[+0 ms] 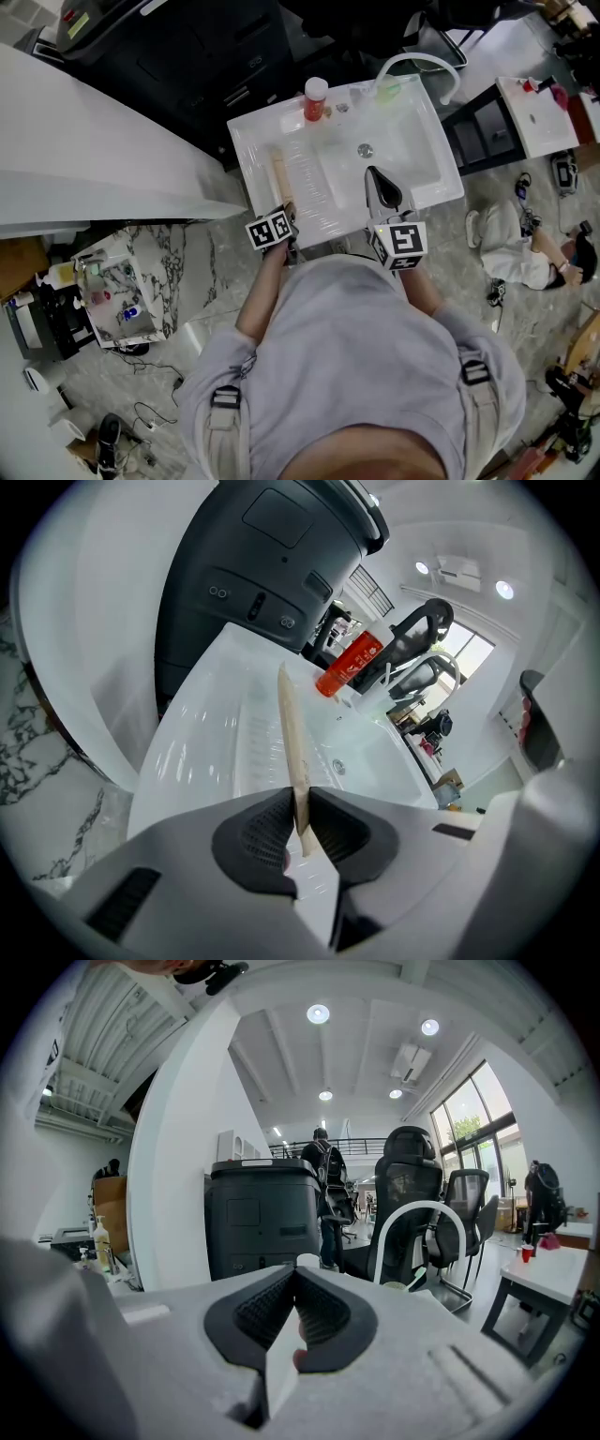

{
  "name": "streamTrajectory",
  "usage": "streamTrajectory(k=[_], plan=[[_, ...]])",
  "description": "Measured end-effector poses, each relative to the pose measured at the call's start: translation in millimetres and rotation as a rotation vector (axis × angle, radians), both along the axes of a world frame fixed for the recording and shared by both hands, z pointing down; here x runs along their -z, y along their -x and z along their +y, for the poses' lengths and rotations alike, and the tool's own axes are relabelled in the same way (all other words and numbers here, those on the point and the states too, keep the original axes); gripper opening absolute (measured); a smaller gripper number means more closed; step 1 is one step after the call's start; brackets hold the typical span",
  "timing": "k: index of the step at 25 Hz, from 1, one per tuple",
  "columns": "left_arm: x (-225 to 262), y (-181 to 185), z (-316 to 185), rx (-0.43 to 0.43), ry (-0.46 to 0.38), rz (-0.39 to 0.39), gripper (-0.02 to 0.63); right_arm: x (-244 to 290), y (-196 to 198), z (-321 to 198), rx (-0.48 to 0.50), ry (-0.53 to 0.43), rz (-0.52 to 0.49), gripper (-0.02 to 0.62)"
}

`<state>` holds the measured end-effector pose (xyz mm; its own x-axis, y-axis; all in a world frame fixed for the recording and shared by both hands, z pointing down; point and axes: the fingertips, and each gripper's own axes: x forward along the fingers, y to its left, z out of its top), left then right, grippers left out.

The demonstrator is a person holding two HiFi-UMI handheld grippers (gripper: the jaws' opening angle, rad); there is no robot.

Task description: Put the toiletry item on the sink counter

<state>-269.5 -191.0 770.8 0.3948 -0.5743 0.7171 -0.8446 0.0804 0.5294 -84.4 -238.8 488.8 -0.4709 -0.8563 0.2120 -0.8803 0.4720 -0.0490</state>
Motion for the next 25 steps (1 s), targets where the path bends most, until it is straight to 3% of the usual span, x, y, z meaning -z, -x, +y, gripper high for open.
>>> streamTrajectory(k=[18, 25], plan=[[-1.2, -7.9, -1.2, 0.023, 0.028, 0.077, 0.052, -1.2, -2.7, -3.3, 0.008, 0.005, -0.001, 0.005], [1.2, -8.4, -2.0, 0.011, 0.016, 0.051, 0.075, -0.4, -1.4, -4.0, 0.015, 0.007, -0.003, 0.005]])
